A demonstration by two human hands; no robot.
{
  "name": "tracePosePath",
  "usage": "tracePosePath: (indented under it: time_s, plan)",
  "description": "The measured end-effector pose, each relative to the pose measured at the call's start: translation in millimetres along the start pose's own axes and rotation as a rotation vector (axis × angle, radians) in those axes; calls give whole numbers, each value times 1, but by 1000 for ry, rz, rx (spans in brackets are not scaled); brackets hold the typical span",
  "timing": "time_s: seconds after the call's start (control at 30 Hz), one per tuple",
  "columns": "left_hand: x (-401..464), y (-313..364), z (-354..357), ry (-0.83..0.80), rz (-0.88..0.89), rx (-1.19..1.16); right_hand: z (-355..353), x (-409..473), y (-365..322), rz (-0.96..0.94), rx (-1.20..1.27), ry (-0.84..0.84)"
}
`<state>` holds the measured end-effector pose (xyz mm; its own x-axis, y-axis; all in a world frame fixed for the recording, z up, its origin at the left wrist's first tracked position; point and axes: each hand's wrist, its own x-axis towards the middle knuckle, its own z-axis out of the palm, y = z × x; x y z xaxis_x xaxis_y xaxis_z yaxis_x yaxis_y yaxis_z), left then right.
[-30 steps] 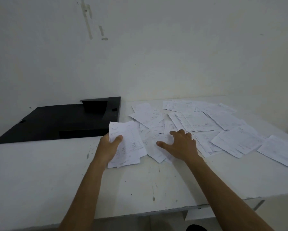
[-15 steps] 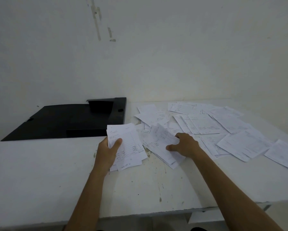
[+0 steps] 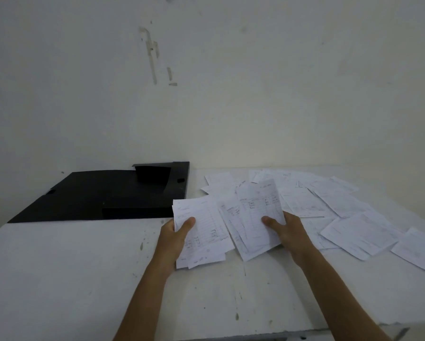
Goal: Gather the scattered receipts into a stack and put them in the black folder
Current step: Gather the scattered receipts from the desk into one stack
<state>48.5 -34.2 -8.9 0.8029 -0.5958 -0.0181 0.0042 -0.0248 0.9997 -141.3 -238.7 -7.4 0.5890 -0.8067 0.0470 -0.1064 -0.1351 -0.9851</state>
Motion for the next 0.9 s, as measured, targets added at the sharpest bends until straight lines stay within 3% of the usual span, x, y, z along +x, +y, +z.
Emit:
tracePosePath:
  time_s: [0.27,0.37,0.5,0.63,0.7,0.8,0.9]
  plan:
    - [4,11,62,-135,-33,-187,19,-15,-10,-109,112,-61]
    - [10,13,77,-94,-6,-91,26,-21,-9,-148,116,-153]
    - [10,19,94,-30,-2,-87,27,-25,-3,-146,95,-143]
    - [7,17,114,-227,-123,-268,16,-34,-1,-122,65,-138]
    - [3,17,126,-285,-126,-220,4,-37,2,-128,27,-124]
    - [1,14,140,-288,-52,-63,-27,-39,11,-163,-166,46]
    - [5,9,144,-265,26,32,-79,-41,27,-114,-639,481]
